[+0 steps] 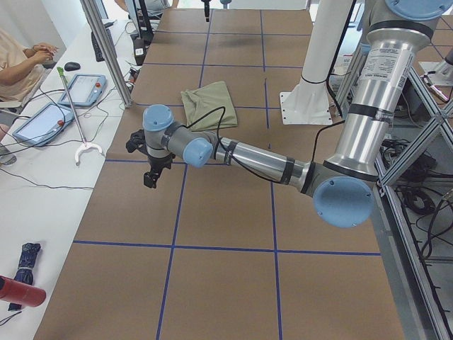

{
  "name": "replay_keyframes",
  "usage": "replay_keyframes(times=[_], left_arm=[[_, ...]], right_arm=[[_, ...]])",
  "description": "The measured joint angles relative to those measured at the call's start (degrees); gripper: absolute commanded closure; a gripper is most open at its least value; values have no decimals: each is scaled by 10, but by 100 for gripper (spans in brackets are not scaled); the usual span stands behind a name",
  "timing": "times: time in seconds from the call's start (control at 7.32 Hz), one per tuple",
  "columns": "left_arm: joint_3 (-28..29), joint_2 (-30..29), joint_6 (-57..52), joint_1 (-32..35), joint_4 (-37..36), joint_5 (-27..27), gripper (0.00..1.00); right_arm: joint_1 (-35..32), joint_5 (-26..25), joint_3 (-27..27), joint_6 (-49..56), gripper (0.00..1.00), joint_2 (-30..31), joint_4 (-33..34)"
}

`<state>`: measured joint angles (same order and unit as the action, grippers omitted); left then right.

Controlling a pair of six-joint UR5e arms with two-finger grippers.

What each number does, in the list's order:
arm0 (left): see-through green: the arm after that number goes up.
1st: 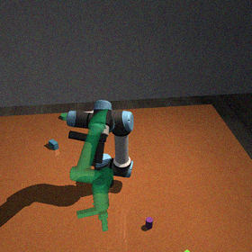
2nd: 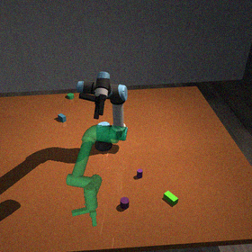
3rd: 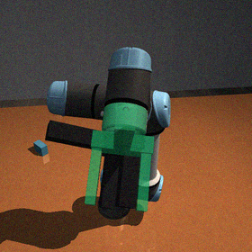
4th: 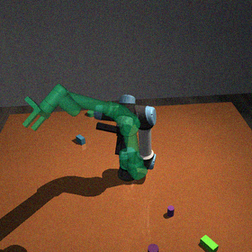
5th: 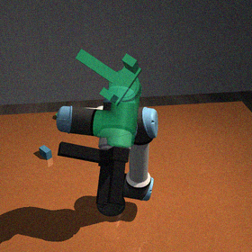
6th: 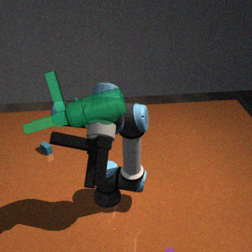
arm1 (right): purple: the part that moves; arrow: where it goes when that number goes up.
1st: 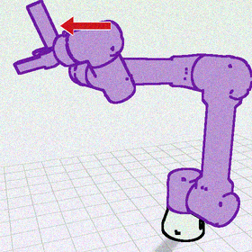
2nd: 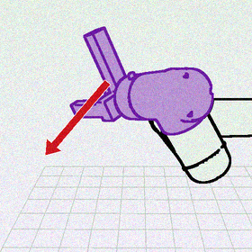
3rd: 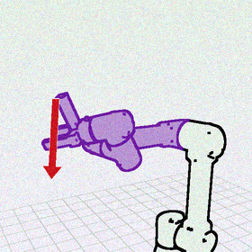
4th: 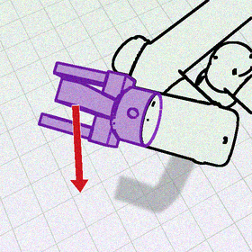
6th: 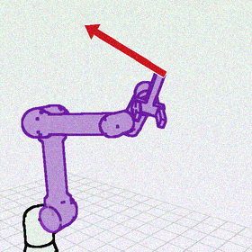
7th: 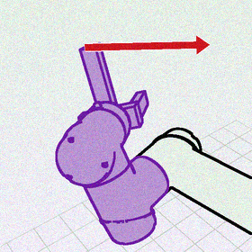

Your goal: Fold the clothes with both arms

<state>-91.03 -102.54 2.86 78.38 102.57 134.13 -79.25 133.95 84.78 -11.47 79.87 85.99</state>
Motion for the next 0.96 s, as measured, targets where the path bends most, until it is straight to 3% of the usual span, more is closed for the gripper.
replay_keyframes(times=[0.55, 0.96], left_arm=[[11, 39, -20, 26, -4, 14, 0], [12, 62, -18, 93, -10, 18, 0]], right_arm=[[-10, 1, 33, 1, 0, 41, -6], [-10, -3, 39, -5, 0, 56, -8]])
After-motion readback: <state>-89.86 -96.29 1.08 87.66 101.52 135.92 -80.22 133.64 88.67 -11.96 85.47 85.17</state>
